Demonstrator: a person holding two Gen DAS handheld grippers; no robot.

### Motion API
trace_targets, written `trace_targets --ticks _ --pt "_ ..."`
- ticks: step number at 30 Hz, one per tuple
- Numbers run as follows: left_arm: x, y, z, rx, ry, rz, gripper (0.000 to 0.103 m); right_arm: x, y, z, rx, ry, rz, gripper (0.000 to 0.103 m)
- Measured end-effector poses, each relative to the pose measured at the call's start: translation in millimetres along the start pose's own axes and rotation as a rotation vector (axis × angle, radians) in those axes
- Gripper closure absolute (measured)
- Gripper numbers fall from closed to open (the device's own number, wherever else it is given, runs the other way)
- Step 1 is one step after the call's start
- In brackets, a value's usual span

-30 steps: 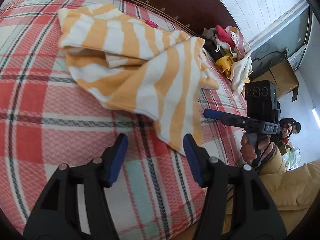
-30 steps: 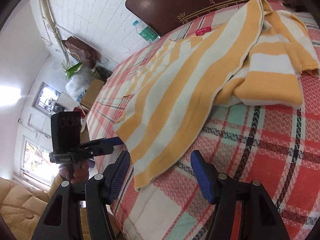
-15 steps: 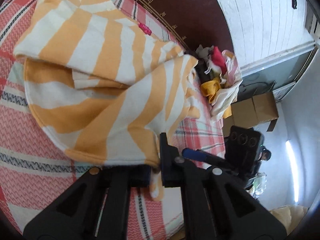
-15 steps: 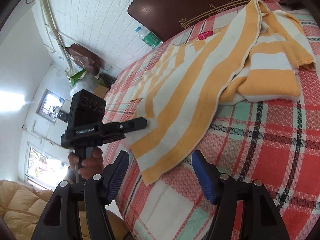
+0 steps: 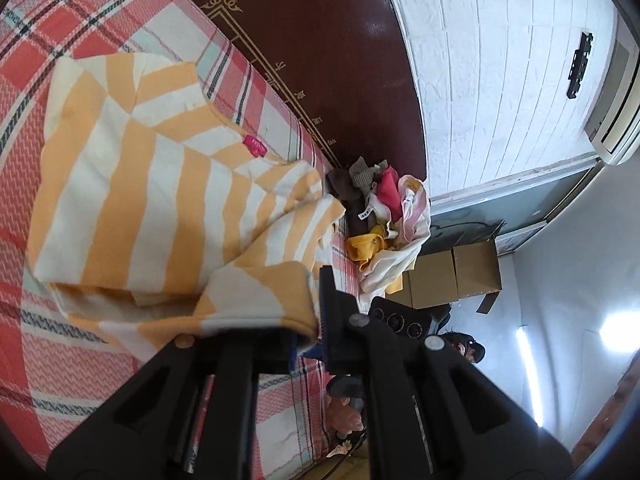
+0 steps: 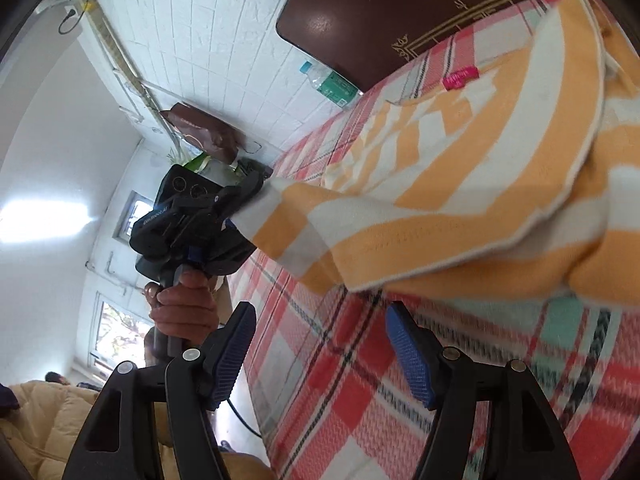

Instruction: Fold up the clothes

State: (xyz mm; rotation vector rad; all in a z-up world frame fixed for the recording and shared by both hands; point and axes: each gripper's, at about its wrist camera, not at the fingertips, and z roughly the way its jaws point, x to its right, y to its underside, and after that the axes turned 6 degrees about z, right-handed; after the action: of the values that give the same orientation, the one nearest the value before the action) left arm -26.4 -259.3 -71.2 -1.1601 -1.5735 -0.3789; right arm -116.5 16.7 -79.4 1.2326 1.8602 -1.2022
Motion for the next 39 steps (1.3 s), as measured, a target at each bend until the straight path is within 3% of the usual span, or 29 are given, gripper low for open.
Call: trace_targets --ticks 11,20,24,30,33,36,39 --pt "-25 -31 -15 0.075 -0.015 -0.093 0.094 -24 -108 6 0.152 0.053 -0.098 0.034" --pt "-55 -44 -20 0.076 -0.032 -0.220 0.094 -3 -167 36 0.137 0.073 0.012 0.034" --pt "-76 -53 -22 0.084 -0.003 -0.325 0.094 4 -169 46 0.110 0.107 0.019 0.034" --pt "-96 -62 -19 0.094 -0.004 -0.412 0.094 -11 -146 32 0.095 0.126 -0.095 0.034" --pt "-105 -62 -20 0.119 0.031 -0.455 0.094 -13 -126 19 0.085 0.185 -0.158 0.034" --pt "-115 -62 -24 0.160 0.093 -0.504 0.094 -7 -112 -1 0.111 0.304 -0.187 0.034" --pt "-120 -60 -25 0.180 0.141 -0.531 0.094 1 -104 -25 0.157 0.361 -0.168 0.034"
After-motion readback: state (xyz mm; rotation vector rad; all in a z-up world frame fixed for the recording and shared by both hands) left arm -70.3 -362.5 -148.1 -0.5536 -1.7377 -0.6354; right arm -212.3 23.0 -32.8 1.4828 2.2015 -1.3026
